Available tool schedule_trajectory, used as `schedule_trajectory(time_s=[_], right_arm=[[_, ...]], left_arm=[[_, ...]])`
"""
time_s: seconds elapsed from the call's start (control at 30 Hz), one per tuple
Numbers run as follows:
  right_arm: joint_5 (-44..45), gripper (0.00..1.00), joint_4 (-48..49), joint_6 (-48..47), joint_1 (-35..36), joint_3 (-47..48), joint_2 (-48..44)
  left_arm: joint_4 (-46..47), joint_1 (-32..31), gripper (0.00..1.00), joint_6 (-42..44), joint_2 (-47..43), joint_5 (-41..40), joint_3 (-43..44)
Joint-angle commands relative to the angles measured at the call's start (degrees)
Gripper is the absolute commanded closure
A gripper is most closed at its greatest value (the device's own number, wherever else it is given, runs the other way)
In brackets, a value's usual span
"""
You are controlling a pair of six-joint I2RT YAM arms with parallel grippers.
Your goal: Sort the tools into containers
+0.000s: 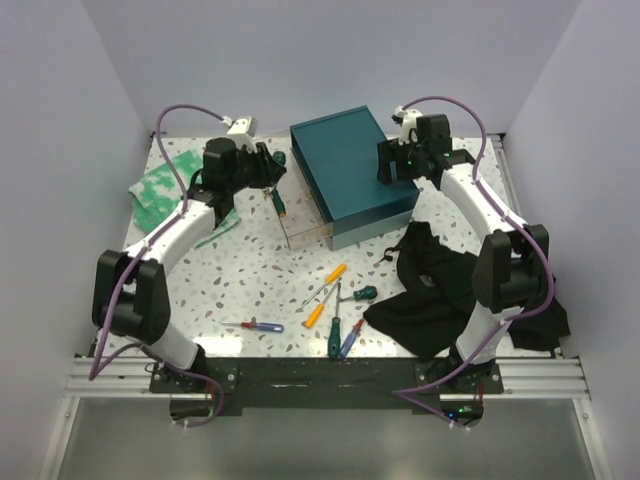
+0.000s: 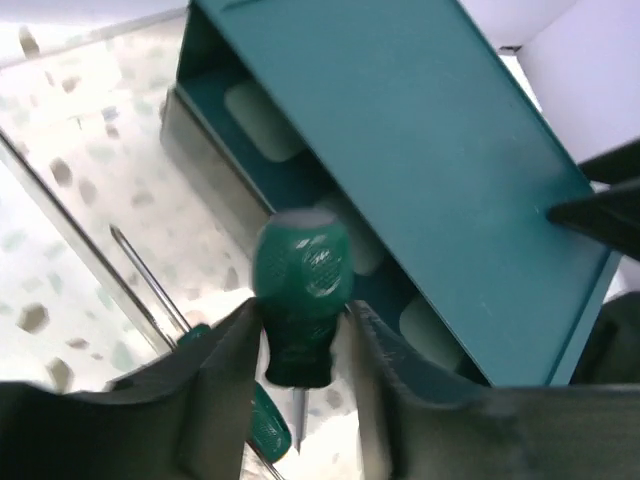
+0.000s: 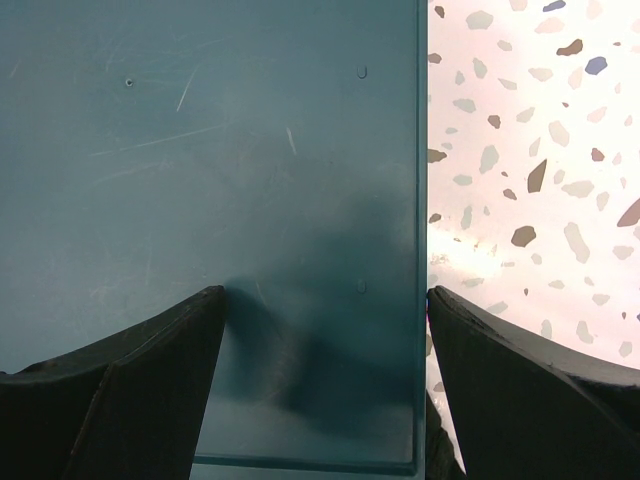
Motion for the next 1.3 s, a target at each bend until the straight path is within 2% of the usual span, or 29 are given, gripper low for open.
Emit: schedule_trajectory(time_s=[0.0,0.03,0.17,0.23,0.27,0.33,0.37,0.4,0.43,0.47,0.5,0.53,0.57,0.6,0.67,0.7,0.8,1.03,1.27], right_arm=[[-0.30,0.15,-0.01,-0.55,0.12,0.33,-0.91],[-0.21,0.15,-0.01,-0.72,0.12,0.24,-1.00],[0.32,0.14,0.07,-1.42,0.12,-0.37,-1.53],[0.41,0.14,0.16,-1.60,0.12,-0.46,-1.53],[0.41,0.14,0.25,-1.69,0.12,-0.46,-1.36],[0.40,0.14,0.16,-1.69,0.12,-0.28,-1.01],[0.32,0.14,0.07,-1.69,0.21,-0.11,-0.83],[0.23,0.14,-0.01,-1.60,0.12,0.15,-0.48],[0.06,0.14,-0.01,-1.52,0.12,0.42,-0.22],[0.05,0.14,-0.10,-1.43,0.12,0.59,-0.13],[-0.03,0.14,-0.02,-1.25,0.12,0.86,0.40],[-0.03,0.14,-0.01,-0.82,0.21,1.03,0.58],[-0.30,0.14,-0.01,-0.46,0.12,1.12,0.75],[-0.56,0.14,-0.10,-0.20,0.12,1.47,0.93],[-1.00,0.14,-0.19,0.33,0.12,1.82,1.46],[-1.00,0.14,-0.10,0.33,0.21,2.26,1.46],[-0.65,0.14,-0.37,0.07,0.12,2.35,1.63],[-0.04,0.14,-0.54,-0.81,0.21,1.74,0.84],[0.14,0.14,-1.07,-1.07,0.12,2.00,0.40]], left_arm=[[5.07,3.18,0.44,-13.95,2.77,7.94,3.48],[5.16,4.14,0.36,-13.61,2.86,9.09,3.74],[4.20,5.99,0.30,-6.50,-0.29,17.07,3.75],[3.14,6.78,0.29,0.70,-2.32,21.73,2.35],[3.05,7.04,0.29,6.38,-4.76,27.41,1.38],[-2.19,7.22,0.30,15.70,-8.45,33.50,-1.17],[-7.01,7.22,0.30,28.98,-9.44,38.75,-1.44],[-19.24,7.22,0.30,36.68,-10.32,40.63,-1.18],[-26.41,7.05,0.30,45.11,-11.19,42.22,-0.83],[-33.09,6.79,0.30,59.73,-11.29,41.28,-0.39],[-43.43,6.35,0.30,65.01,-11.29,40.22,0.22],[-49.19,5.73,0.31,70.63,-11.03,39.95,0.49],[-54.90,5.29,0.31,83.48,-10.77,39.17,0.76],[-64.36,3.81,0.32,89.52,-10.68,37.77,0.50],[-70.84,2.92,0.33,103.47,-10.76,32.93,-3.34],[-73.74,2.31,0.33,106.51,-11.11,31.52,-5.20],[-72.29,-0.15,0.33,112.78,-14.62,26.25,-13.09],[-61.65,-8.24,0.31,108.84,-21.40,21.23,-24.46],[-52.78,-12.72,0.34,102.86,-17.98,14.38,-30.96]])
